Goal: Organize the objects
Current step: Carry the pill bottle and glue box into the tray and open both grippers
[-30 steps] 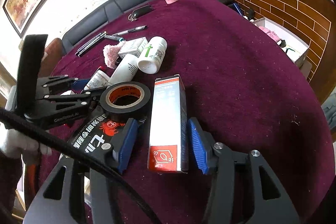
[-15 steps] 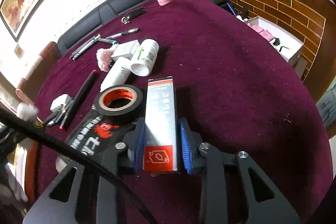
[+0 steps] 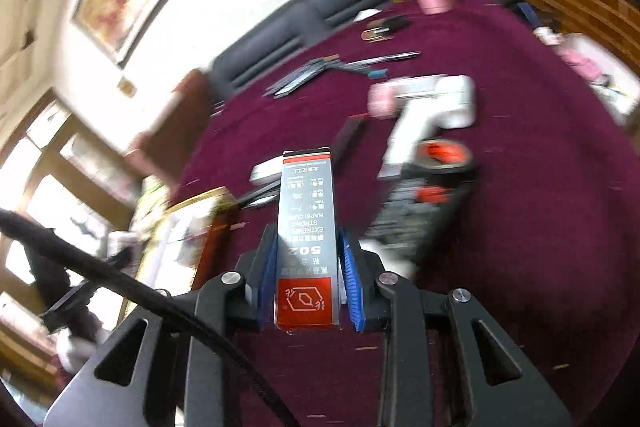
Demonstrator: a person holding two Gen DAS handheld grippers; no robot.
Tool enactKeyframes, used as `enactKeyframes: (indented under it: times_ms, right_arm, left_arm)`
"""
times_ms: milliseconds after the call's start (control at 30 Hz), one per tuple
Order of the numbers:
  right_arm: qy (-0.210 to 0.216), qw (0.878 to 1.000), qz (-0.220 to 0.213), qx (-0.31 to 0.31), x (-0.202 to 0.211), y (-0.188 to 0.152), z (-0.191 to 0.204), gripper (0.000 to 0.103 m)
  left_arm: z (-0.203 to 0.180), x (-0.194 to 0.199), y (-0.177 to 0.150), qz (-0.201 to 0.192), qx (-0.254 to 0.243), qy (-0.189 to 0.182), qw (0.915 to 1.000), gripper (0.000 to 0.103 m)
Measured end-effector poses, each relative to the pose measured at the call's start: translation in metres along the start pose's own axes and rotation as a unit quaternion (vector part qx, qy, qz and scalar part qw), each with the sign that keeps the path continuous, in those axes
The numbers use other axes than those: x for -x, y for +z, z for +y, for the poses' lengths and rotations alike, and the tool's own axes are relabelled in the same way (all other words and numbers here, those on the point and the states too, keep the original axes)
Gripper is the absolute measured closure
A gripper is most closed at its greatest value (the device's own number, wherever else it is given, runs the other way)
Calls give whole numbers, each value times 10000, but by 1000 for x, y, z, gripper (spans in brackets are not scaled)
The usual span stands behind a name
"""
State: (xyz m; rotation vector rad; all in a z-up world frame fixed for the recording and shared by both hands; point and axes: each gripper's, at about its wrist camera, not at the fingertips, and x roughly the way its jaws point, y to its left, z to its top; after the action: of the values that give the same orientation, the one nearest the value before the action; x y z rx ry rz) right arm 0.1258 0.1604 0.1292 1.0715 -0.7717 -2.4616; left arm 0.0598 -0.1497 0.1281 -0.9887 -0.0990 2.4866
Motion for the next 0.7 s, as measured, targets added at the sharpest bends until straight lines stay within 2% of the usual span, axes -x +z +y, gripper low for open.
enactKeyframes:
  times_ms: [100,233,333,500,567,700]
  right_arm:
    - [555,9977,391,60,-34,0,39,76]
    - [866,9927,813,187,-88,-2,87,75]
    - [1108,9875,1117,121,-134,-1,119,75]
    - [1224,9788,1640,30,-219,-7,168,75]
    - [1109,9773,1807,17,-247,-9,181,75]
    - [835,9761,1998,-192,-298,-6,191,75]
  left_arm:
    - [41,12,-8,6,326,306,9990,73]
    - [84,17,-14,105,510,771,9957,72]
    - [110,9,-16,220,603,989,9930,72]
    - [148,-19,-16,498,792,1129,9892,72]
    - [161,-31,-14,587,870,1180,9875,72]
    - [180,-52,-6,666,1161,980,9861,72]
